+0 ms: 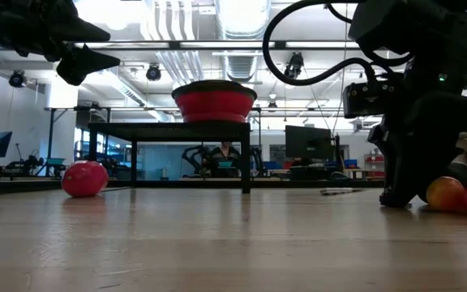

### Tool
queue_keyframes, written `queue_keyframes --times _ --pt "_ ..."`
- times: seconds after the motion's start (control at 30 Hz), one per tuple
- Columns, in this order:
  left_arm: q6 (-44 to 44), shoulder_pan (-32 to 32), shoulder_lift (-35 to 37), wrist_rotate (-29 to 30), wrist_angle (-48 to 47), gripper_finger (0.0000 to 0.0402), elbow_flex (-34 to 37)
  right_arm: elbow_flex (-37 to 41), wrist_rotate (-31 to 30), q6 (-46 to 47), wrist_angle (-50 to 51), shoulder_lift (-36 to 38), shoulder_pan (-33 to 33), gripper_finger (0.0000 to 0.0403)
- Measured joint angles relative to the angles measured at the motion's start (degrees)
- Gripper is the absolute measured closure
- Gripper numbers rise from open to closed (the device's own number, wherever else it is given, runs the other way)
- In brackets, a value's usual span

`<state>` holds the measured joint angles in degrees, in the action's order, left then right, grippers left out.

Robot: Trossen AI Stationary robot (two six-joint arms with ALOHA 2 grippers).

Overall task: Pick & Place Fruit
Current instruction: Put the blue raspberry into the red gray strainer bowl on the shelf

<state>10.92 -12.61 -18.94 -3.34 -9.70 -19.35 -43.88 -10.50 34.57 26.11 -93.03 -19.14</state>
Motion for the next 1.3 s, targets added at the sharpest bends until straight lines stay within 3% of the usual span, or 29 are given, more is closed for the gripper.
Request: queue_keyframes --times 0.2,0.43,0.67,1.0,1.3 --pt "0.0 0.0 0.0 0.0 0.0 0.009 0.0 0.0 0.0 0.0 0.0 0.0 0.0 0.0298" --pt "0.0 0.0 0.0 0.0 0.0 0.009 0.0 0.2 -0.2 0.9 -1.3 0.0 0.0 0.0281" --pt "0.0 0.0 0.0 0.0 0.0 0.009 0.0 -2.3 -0.3 -1.3 -2.6 1.4 1.4 0.0303" --pt "0.0 0.0 0.0 0.0 0.0 0.009 0.0 -15.6 -0.2 -15.9 -2.3 2.1 9.1 0.0282" --pt "0.0 0.0 0.0 0.0 0.0 0.009 0.0 -32.1 -0.2 -28.0 -1.4 2.1 17.2 0.0303"
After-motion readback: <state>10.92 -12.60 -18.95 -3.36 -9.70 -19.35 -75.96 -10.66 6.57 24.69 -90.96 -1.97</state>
